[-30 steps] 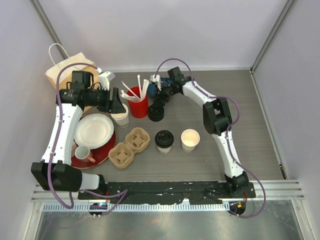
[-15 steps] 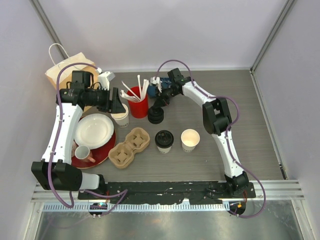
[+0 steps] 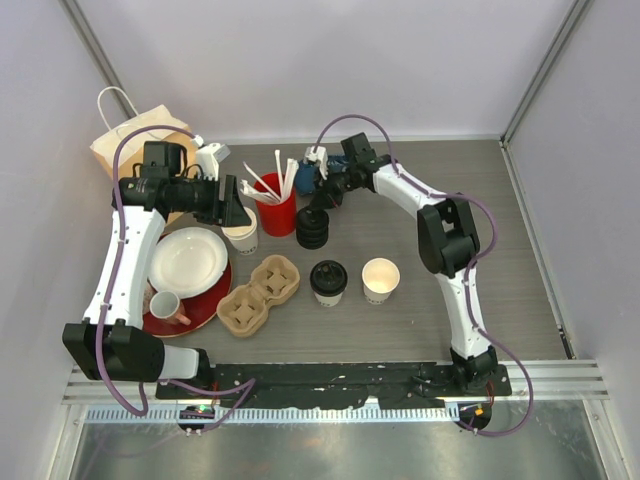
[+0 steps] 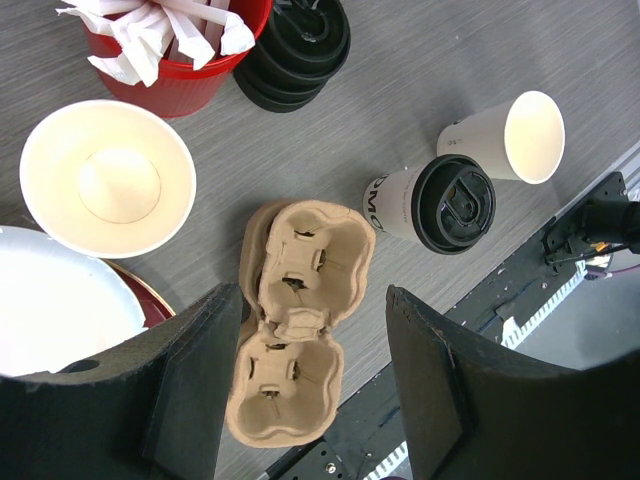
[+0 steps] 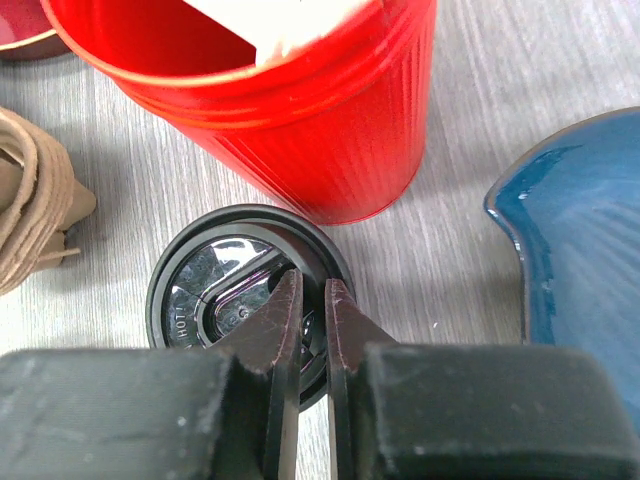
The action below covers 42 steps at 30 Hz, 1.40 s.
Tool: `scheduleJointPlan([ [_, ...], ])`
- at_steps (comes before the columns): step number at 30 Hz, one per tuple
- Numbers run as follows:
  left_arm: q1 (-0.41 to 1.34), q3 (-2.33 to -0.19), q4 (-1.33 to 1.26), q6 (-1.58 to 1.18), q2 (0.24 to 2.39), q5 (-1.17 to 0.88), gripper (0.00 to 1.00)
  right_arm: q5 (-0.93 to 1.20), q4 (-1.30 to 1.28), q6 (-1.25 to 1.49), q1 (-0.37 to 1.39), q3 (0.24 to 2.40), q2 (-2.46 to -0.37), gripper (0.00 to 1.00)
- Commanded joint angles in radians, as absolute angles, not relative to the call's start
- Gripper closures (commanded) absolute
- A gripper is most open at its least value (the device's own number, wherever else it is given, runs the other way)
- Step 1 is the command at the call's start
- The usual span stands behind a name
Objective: Pack the takeout coffee
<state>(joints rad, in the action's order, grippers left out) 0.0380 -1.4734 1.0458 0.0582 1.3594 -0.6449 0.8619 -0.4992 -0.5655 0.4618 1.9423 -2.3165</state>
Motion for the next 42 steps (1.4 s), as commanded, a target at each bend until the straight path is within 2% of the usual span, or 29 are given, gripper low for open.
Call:
scheduleJointPlan([
  [1, 0.032, -1.485, 1.034, 0.067, 1.333, -0.660, 0.37, 0.807, -0.354, -0.494, 0.463, 1.878, -2.180, 0.99],
  [9, 0.032, -1.480, 1.032, 0.066, 1.330, -0.661, 0.37, 0.697, -0.325, -0.397, 0.465, 1.821, -2.105, 0.99],
  [19, 0.034, -1.506, 1.042, 0.061, 1.330, -0.690, 0.37, 0.398, -0.294, -0.236, 0.463, 1.709, -1.885, 0.99],
  [22, 0.040, -1.520, 1.049, 0.058, 1.322, -0.706, 0.37, 0.295, -0.298, -0.187, 0.460, 1.632, -1.775, 0.99],
  [27, 0.084, -1.519, 1.063, 0.070, 1.310, -0.695, 0.37, 0.132, -0.238, -0.037, 0.460, 1.384, -1.510, 0.99],
  [31, 0.175, -1.517, 1.077, 0.083, 1.310, -0.672, 0.37, 0.034, -0.245, 0.108, 0.469, 1.194, -1.323, 0.99],
  [35, 0.254, -1.526, 1.074, 0.081, 1.327, -0.644, 0.37, -0.106, -0.334, 0.184, 0.546, 1.034, -1.181, 0.99],
  [42, 0.342, -1.540, 1.071, 0.071, 1.365, -0.620, 0.37, -0.362, -0.515, 0.251, 0.747, 0.970, -1.065, 0.99],
])
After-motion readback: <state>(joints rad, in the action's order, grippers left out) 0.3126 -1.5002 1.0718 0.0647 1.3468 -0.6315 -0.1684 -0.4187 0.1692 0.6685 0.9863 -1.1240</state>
